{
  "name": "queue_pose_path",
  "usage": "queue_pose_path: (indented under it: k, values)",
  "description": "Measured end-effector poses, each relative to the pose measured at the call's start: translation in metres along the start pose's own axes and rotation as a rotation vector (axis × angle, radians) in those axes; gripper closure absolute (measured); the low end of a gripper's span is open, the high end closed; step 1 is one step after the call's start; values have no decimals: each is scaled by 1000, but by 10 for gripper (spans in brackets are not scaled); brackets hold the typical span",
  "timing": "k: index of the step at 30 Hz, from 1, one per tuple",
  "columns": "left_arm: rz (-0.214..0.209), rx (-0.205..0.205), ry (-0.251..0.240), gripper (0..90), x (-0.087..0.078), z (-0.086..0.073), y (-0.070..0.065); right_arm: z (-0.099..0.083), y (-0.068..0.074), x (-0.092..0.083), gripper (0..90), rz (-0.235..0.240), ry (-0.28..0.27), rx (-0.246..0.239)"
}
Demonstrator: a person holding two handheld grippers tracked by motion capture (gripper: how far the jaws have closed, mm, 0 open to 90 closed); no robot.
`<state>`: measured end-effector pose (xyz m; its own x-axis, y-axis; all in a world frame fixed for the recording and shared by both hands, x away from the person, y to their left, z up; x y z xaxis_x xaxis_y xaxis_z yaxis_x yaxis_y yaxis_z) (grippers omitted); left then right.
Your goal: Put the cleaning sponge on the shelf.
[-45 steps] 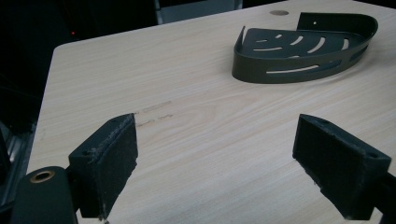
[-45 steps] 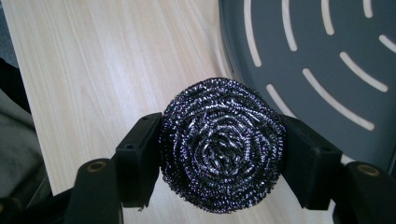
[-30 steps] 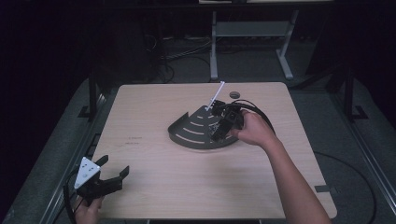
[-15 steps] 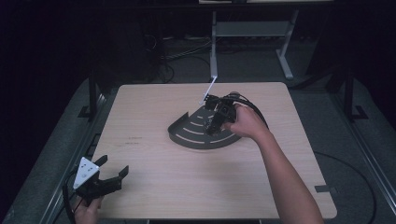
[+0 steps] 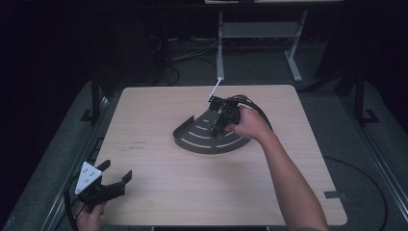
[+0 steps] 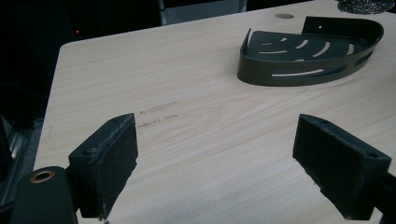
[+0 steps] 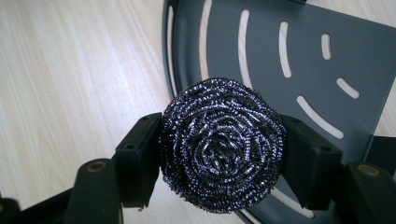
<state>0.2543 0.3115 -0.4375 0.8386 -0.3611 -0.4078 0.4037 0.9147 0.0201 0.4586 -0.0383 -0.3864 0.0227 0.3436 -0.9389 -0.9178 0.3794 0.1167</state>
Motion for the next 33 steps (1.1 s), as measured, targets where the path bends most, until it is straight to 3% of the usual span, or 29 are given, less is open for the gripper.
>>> queue_pose_path:
  k: [29,33]
  values:
    - [2,-3,-5,133,-2,0,1,7,-27,52,339,-22,32,72]
    - [0,3,-5,132,-2,0,0,5,-30,58,338,-15,20,102]
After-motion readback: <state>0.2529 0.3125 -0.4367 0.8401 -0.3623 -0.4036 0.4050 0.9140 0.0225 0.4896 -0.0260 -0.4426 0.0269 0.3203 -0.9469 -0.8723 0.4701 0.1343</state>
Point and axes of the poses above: each handheld gripper's, and its own axes: x roughly forward along the jaws, z roughly out of its top, y roughly to its left, the point moved 4 cm from there along x, roughly forward along the jaws, and after that the axes turned 2 degrees about -x, right-handed, at the moved point
